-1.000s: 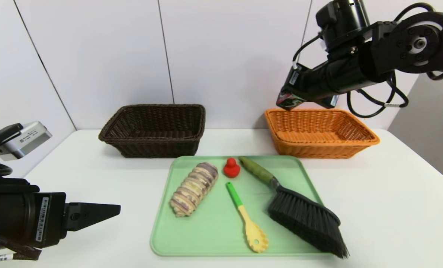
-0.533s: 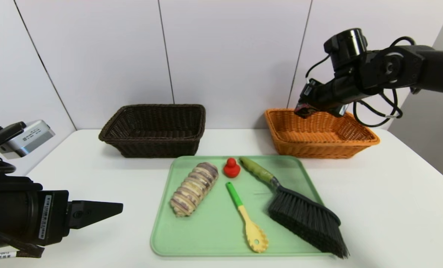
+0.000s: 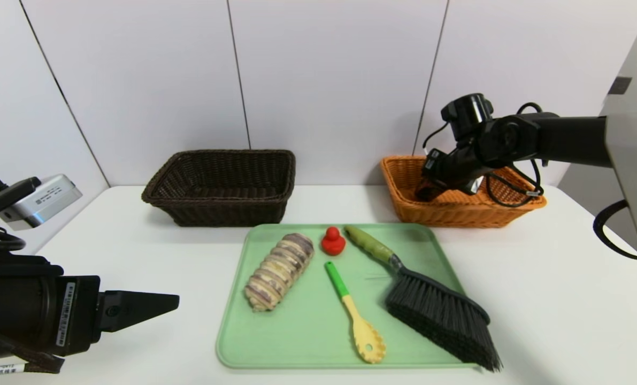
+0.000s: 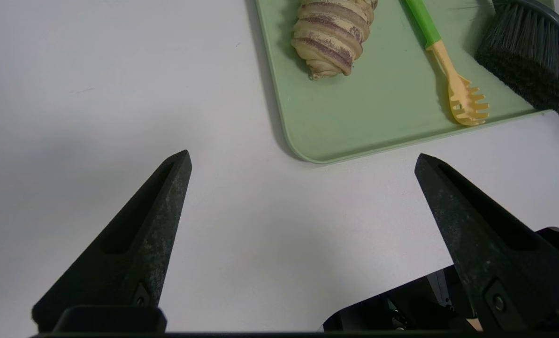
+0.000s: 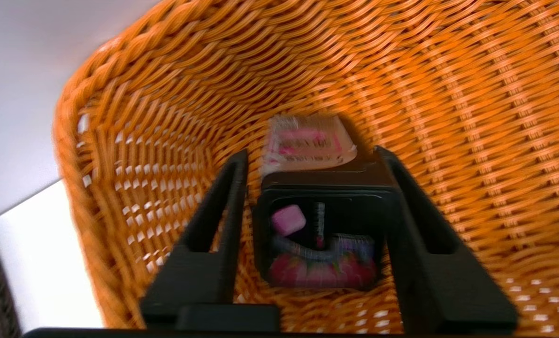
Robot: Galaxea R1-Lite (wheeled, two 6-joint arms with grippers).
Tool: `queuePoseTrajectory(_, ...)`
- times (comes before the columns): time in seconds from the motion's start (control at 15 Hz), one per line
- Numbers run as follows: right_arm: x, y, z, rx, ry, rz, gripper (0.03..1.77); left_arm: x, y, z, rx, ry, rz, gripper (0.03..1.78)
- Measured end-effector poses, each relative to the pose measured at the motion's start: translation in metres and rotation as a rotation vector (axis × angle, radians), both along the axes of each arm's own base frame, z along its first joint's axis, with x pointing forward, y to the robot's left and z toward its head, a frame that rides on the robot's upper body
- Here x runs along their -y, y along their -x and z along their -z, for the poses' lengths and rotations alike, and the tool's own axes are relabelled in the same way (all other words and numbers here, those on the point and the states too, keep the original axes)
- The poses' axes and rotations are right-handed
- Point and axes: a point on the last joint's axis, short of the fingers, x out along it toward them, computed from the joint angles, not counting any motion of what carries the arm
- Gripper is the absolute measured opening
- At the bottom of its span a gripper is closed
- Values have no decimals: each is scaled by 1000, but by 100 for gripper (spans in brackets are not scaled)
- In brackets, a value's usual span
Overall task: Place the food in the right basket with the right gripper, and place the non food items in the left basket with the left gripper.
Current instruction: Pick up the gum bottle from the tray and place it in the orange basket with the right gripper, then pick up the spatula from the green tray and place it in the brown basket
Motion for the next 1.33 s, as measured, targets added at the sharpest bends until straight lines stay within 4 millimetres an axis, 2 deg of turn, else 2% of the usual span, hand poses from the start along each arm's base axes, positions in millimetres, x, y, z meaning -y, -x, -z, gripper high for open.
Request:
queuePoseTrajectory(0.2,1,-4,9,-15,7,11,122,0,0,0,-2,2,5,169)
queuePoseTrajectory(0.4,6,-5,11,-19,17,23,138,1,-1,1,-11,11,21,169)
queuePoseTrajectory(0.6,8,-2,-2,18,10,33,148,1,-1,1,-13,11,22,169)
queuePoseTrajectory(0.8,7,10,-24,56,5,22,155,1,0,1,-13,11,22,169)
queuePoseTrajectory(1.0,0,33,-55,83,21,-21,160,1,0,0,-9,13,21,169)
queuePoseTrajectory(1.33,-36,110,-101,-22,63,-191,166,0,1,-1,3,16,13,169)
